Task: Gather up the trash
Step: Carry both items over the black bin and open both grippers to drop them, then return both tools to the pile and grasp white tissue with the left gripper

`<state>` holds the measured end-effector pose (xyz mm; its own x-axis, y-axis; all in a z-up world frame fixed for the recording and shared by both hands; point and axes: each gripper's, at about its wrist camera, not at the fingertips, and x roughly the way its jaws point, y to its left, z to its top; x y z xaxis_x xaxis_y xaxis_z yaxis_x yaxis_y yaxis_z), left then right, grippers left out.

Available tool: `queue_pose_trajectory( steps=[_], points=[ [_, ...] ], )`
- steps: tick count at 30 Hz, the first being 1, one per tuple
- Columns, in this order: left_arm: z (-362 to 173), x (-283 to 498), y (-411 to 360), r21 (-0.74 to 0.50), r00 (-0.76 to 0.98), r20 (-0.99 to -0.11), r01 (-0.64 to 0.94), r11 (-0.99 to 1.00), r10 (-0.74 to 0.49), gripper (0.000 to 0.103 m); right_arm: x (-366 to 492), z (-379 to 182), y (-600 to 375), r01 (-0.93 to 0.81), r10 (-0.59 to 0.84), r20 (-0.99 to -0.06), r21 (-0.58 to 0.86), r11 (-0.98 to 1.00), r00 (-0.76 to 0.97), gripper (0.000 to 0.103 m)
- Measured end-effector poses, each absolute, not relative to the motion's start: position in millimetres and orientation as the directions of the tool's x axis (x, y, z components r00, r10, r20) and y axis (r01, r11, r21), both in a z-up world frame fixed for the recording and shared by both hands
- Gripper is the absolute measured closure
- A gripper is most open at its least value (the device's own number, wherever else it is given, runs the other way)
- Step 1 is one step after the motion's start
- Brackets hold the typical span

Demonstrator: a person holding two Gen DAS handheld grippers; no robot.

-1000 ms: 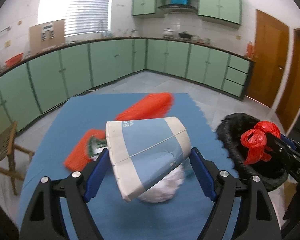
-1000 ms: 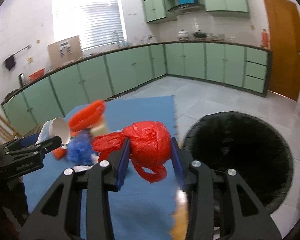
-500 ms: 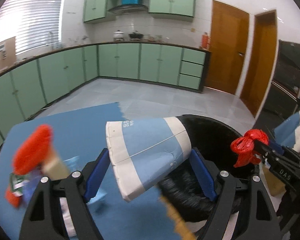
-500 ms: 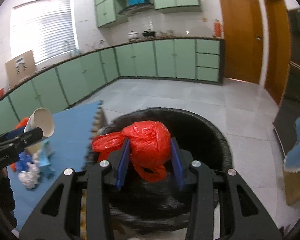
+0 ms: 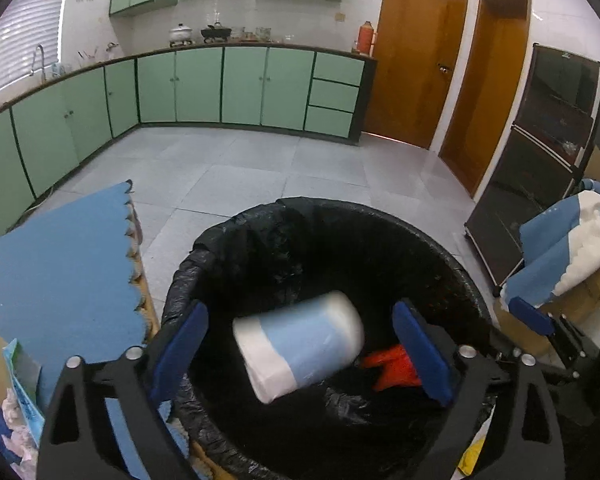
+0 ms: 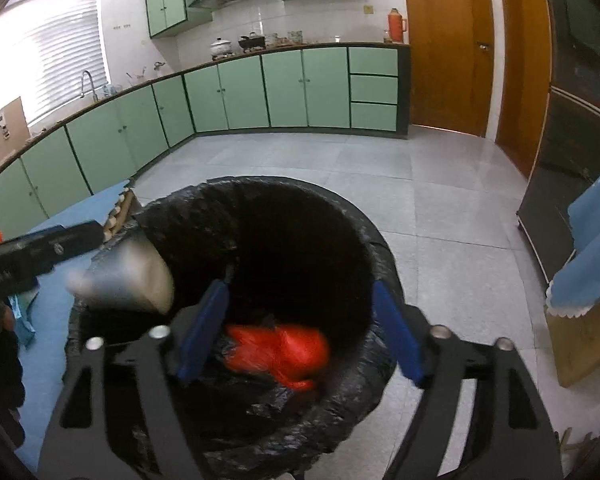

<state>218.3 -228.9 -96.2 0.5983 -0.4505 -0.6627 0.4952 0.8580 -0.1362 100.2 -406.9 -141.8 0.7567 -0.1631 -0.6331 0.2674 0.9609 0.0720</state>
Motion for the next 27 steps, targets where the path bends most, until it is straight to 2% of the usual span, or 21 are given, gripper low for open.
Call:
queue_pose_trajectory(
  steps=[5, 10, 21, 27],
  points=[
    [-86, 213, -210, -0.133, 0.626, -0.644, 0.473, 0.871, -0.439, 0.010, 87, -136, -395, 0.282, -0.164, -0.617, 0.099, 0.954, 0.770, 0.016],
    [-65, 195, -156, -0.114, 0.699, -0.605, 0.399, 0.910, -0.382, 0.010, 81, -116, -370, 0.230, -0.122, -0.581, 0.116, 0.966, 0.805, 0.013],
    [-60, 135, -3, 0.017, 0.833, -0.542, 0.141, 0.990, -0.110, 0.010, 82, -95, -262, 0.056, 0.034, -0.528, 0.153, 0.987, 0.848, 0.013],
    [-85, 112, 42, 0.063, 0.817, -0.576, 0.078, 0.995, -0.028, 0.010, 89, -99, -208, -0.023, 0.104, -0.532, 0.156, 0.988, 0.841, 0.013]
  ],
)
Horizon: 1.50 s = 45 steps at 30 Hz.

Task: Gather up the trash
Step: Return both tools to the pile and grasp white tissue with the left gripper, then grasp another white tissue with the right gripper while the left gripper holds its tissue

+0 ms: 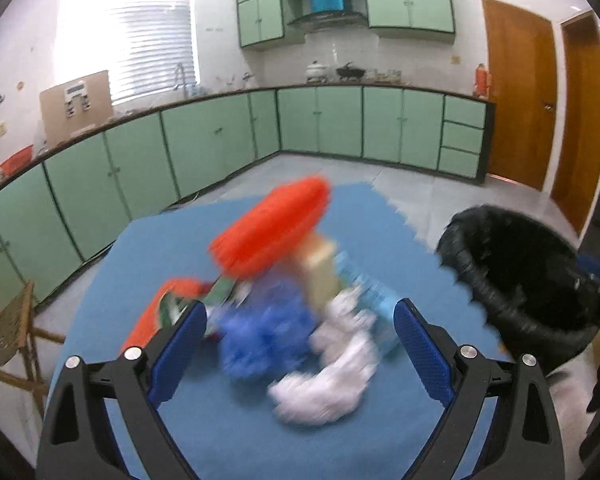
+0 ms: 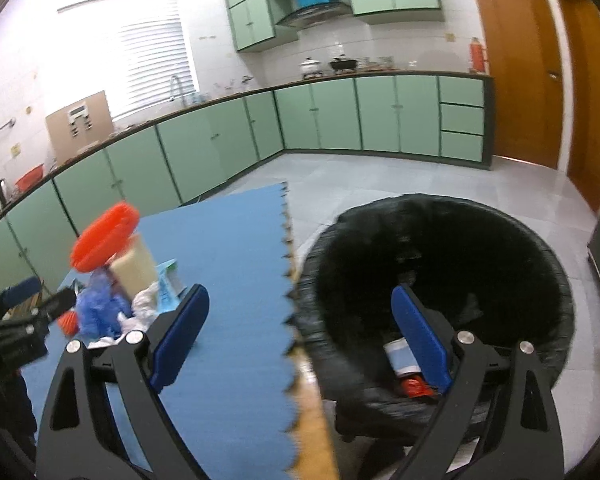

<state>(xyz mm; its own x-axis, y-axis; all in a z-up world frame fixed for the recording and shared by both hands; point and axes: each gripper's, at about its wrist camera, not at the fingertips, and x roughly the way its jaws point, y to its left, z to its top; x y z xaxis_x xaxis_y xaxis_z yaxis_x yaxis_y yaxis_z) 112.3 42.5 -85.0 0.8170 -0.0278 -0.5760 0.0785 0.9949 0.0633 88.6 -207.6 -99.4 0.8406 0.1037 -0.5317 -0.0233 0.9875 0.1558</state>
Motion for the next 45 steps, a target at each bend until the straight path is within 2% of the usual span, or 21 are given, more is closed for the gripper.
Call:
queue_pose_trajectory(
  steps=[6, 9, 16, 19, 21, 24, 27, 38, 45],
  points=[
    [-119, 106, 56, 0.050, 0.778, -0.628, 0.054, 0.997, -0.011, 0.010, 90, -118, -179, -0.064, 0.148, -0.564, 0.166, 0.984, 0.812, 0.013],
    [-131, 108, 57, 0.050, 0.768, -0.640, 0.055, 0.997, -0.010, 0.010, 89, -125, -165, -0.092, 0.151, -0.577, 0.131, 0.987, 0.802, 0.017],
    [-156, 116, 62, -0.014, 0.719, -0.694, 0.034, 0.999, -0.034, 0.012, 91, -128, -165, -0.093, 0.147, -0.577, 0.122, 0.988, 0.803, 0.018],
    [-161, 117, 60, -0.053, 0.699, -0.712, 0.053, 0.997, -0.075, 0.027, 93, -130, -164, -0.093, 0.145, -0.584, 0.118, 0.989, 0.798, 0.018],
    [-161, 117, 58, -0.090, 0.689, -0.714, 0.090, 0.992, -0.127, 0.049, 93, -131, -163, -0.094, 0.143, -0.588, 0.113, 0.989, 0.796, 0.018],
    [-160, 114, 55, -0.098, 0.691, -0.705, 0.124, 0.987, -0.157, 0.066, 93, -131, -162, -0.097, 0.141, -0.588, 0.105, 0.990, 0.796, 0.018],
    [-156, 110, 58, -0.111, 0.695, -0.699, 0.131, 0.985, -0.171, 0.075, 92, -129, -160, -0.103, 0.140, -0.586, 0.096, 0.990, 0.798, 0.018],
    [-118, 89, 77, -0.164, 0.735, -0.647, 0.125, 0.978, -0.203, 0.079, 93, -115, -142, -0.150, 0.182, -0.565, 0.104, 0.983, 0.805, 0.018],
    [-90, 75, 107, -0.150, 0.795, -0.591, 0.056, 0.987, -0.135, 0.079, 103, -109, -108, -0.221, 0.244, -0.553, 0.110, 0.969, 0.796, 0.020]
  ],
)
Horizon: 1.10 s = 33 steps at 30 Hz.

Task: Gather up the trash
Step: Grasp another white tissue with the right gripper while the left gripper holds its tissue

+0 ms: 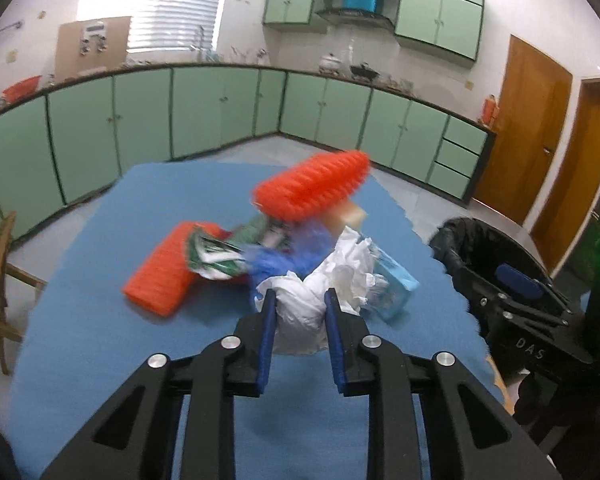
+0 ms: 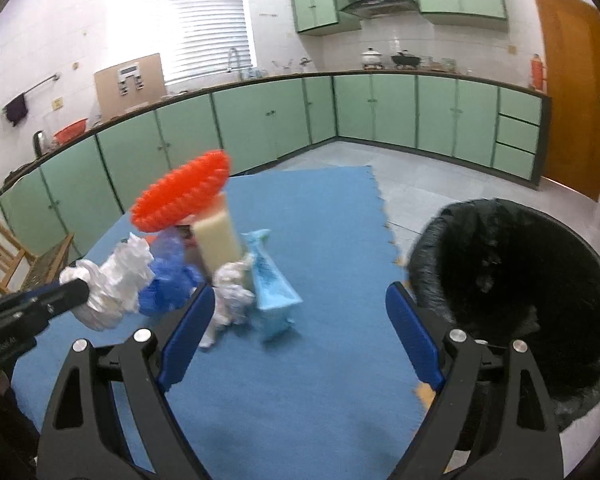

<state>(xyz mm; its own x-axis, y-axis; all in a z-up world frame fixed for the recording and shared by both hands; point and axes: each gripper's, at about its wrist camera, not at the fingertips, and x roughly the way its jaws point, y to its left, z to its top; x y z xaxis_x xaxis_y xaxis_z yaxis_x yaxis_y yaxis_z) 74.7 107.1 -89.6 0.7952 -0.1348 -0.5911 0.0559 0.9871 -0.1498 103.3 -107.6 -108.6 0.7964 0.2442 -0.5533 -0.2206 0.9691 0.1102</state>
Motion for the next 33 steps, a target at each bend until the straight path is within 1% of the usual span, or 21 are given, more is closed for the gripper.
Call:
queue_pose_trajectory(
  steps=[5, 7, 9, 12, 15, 18, 20, 22, 24, 25, 26, 27, 29, 30, 31, 32, 33],
  points=[
    [-96, 69, 137, -0.116, 0.803, -0.594, -0.031, 0.993, -0.044, 0.079, 113, -114, -70, -0.287, 0.292, -0.557, 0.100, 0.953, 0.777, 0.025],
    [-101, 70, 146, -0.108, 0.800, -0.600, -0.065, 0.992, -0.013, 0.079, 118, -119, -59, -0.299, 0.299, -0.566, 0.095, 0.949, 0.768, 0.028],
    [-106, 72, 156, -0.102, 0.798, -0.602, -0.096, 0.990, 0.015, 0.079, 126, -125, -47, -0.307, 0.303, -0.582, 0.095, 0.947, 0.754, 0.029],
    [-109, 74, 166, -0.098, 0.798, -0.602, -0.123, 0.988, 0.039, 0.079, 134, -132, -35, -0.308, 0.298, -0.603, 0.090, 0.947, 0.740, 0.030],
    [-112, 76, 172, -0.101, 0.796, -0.603, -0.134, 0.986, 0.046, 0.079, 142, -142, -27, -0.306, 0.284, -0.631, 0.077, 0.949, 0.722, 0.033],
    [-114, 77, 176, -0.108, 0.793, -0.608, -0.143, 0.984, 0.049, 0.079, 143, -145, -20, -0.317, 0.265, -0.632, 0.032, 0.948, 0.728, 0.034],
    [-116, 76, 180, -0.112, 0.791, -0.610, -0.144, 0.983, 0.046, 0.079, 144, -145, -17, -0.332, 0.261, -0.635, 0.008, 0.943, 0.727, 0.043],
    [-117, 75, 182, -0.117, 0.791, -0.611, -0.141, 0.983, 0.041, 0.079, 146, -150, -16, -0.344, 0.268, -0.656, 0.014, 0.939, 0.706, 0.050],
    [-117, 74, 181, -0.119, 0.791, -0.610, -0.139, 0.983, 0.038, 0.079, 147, -153, -17, -0.349, 0.276, -0.670, 0.028, 0.937, 0.689, 0.052],
    [-117, 74, 181, -0.120, 0.791, -0.610, -0.139, 0.983, 0.037, 0.079, 146, -156, -17, -0.349, 0.275, -0.675, 0.027, 0.937, 0.685, 0.054],
    [-117, 74, 181, -0.121, 0.790, -0.611, -0.138, 0.983, 0.036, 0.079, 147, -158, -17, -0.353, 0.274, -0.684, 0.026, 0.935, 0.676, 0.060],
    [-117, 75, 179, -0.122, 0.789, -0.613, -0.138, 0.983, 0.035, 0.079, 147, -159, -17, -0.358, 0.282, -0.691, 0.035, 0.933, 0.666, 0.064],
    [-116, 75, 178, -0.120, 0.789, -0.613, -0.134, 0.984, 0.033, 0.079, 150, -161, -20, -0.366, 0.299, -0.696, 0.056, 0.929, 0.652, 0.078],
    [-115, 74, 177, -0.117, 0.790, -0.612, -0.131, 0.984, 0.033, 0.079, 150, -160, -21, -0.369, 0.305, -0.695, 0.061, 0.928, 0.651, 0.081],
    [-114, 74, 176, -0.115, 0.791, -0.611, -0.129, 0.985, 0.033, 0.079, 149, -159, -21, -0.374, 0.311, -0.692, 0.063, 0.925, 0.652, 0.087],
    [-113, 74, 176, -0.114, 0.792, -0.610, -0.128, 0.985, 0.032, 0.079, 147, -156, -20, -0.384, 0.318, -0.688, 0.063, 0.921, 0.652, 0.090],
    [-112, 74, 175, -0.114, 0.792, -0.609, -0.127, 0.985, 0.032, 0.079, 144, -153, -20, -0.394, 0.329, -0.683, 0.064, 0.917, 0.652, 0.090]
  ],
)
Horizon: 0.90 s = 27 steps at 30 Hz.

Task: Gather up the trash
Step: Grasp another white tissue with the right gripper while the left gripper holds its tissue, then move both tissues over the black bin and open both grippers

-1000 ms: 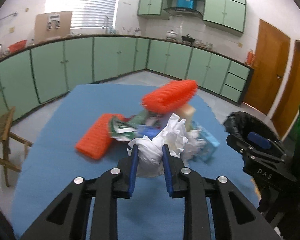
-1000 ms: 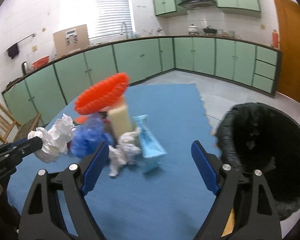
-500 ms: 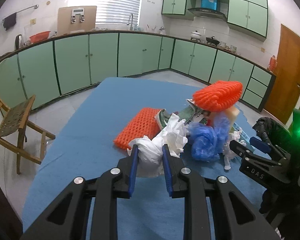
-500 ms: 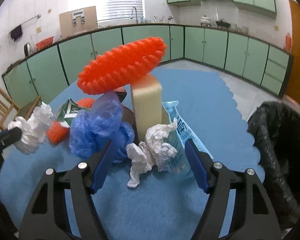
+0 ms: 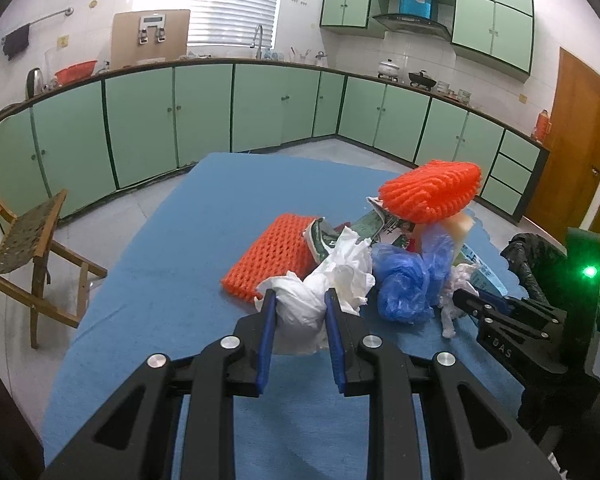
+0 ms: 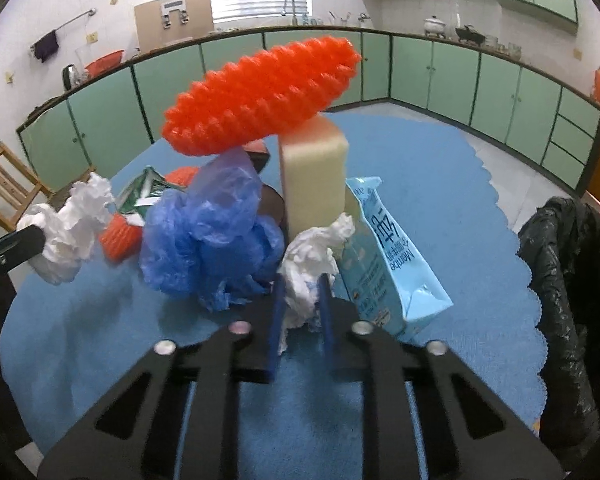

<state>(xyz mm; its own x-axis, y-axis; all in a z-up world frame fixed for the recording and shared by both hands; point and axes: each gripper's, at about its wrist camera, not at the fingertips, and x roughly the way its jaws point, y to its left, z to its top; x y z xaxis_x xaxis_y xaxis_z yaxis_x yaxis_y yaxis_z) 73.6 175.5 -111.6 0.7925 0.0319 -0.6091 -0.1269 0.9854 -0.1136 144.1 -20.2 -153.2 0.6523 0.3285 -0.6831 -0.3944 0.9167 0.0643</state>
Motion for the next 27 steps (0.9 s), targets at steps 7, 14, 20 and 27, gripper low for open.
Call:
queue_pose_trajectory(
  steps=[7, 14, 20, 27],
  points=[
    [-96, 71, 163, -0.104, 0.813, -0.582, -0.115, 0.988, 0.033, 0.079, 124, -122, -37, -0.410, 0.392, -0.628, 0.124, 0.903, 0.673, 0.091],
    [-74, 68, 142, -0.106, 0.839, -0.544, -0.073, 0.992, 0.004, 0.079, 108, -88, -63, -0.382, 0.396, -0.570, 0.151, 0.912, 0.720, 0.091],
    [-56, 68, 117, -0.106, 0.855, -0.517, -0.016, 0.994, -0.042, 0.079, 96, -60, -90, -0.354, 0.375, -0.518, 0.144, 0.924, 0.769, 0.091],
    [-45, 76, 80, -0.113, 0.857, -0.501, 0.072, 0.991, -0.119, 0.079, 84, -35, -131, -0.299, 0.326, -0.472, 0.132, 0.945, 0.819, 0.091]
  ],
)
